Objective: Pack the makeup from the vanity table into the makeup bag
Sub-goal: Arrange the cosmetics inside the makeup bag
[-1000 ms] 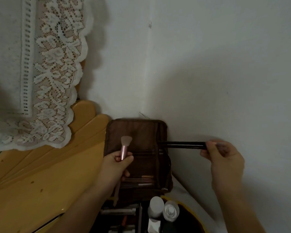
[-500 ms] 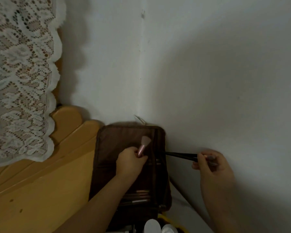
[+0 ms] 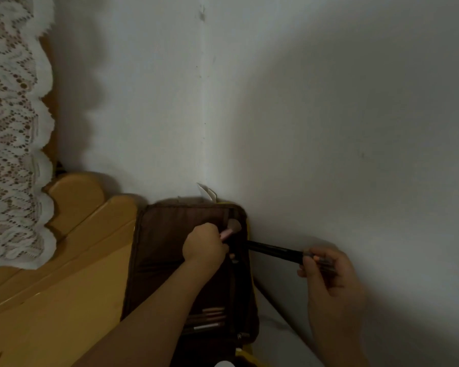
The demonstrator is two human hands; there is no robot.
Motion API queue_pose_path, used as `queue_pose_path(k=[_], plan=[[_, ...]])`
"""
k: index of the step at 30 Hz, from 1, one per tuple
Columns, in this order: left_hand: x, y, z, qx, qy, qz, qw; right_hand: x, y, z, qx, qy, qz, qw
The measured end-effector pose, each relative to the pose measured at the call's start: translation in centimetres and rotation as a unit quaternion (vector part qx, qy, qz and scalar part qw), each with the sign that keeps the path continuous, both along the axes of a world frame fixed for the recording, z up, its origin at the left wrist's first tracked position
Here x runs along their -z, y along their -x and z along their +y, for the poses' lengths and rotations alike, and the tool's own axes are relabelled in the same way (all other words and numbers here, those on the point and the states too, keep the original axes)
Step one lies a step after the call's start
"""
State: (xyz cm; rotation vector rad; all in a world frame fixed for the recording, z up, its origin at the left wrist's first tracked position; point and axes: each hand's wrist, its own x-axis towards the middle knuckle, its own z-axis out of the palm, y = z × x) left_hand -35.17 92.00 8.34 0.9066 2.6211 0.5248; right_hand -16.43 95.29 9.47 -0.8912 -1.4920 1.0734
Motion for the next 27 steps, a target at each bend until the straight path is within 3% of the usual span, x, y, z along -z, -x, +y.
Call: queue_pose_path(k=[3,7,11,15,19,23,27], plan=[[-0.2,0.9,-1.0,-0.005,-0.105,-0.124,0.987,-0.6,0.4,0.1,-0.018,0.021,0.009,1.000],[-1.6,1.2,-3.2,-0.045,-0.231,-0.285,0.929,-1.0,1.4,0.4,-0.059,0.037,0.013,0.998],[-3.4,0.9,-4.7,-0.026,-0.266,-0.324,0.907,-0.8,4.7,1.0,-0.123,0.099,0.005,0.987],[-3.9,1.0,-5.6,-0.027,-0.285,-0.317,0.904,-0.3,9.0,0.4,-0.265,0.197,-0.051,0.943],[-3.8,1.1,-6.3,-0.049,-0.302,-0.347,0.886,0.1,11.2,0.7,-0.259,0.043,-0.239,0.935],[-3.9,1.1,-6.8,-0.050,-0.306,-0.351,0.883,-0.3,11.8,-0.3,-0.170,-0.030,-0.267,0.948],[-3.9,1.3,-7.2,-0.047,-0.297,-0.339,0.892,-0.3,12.0,-0.9,-0.240,-0.113,-0.330,0.906]])
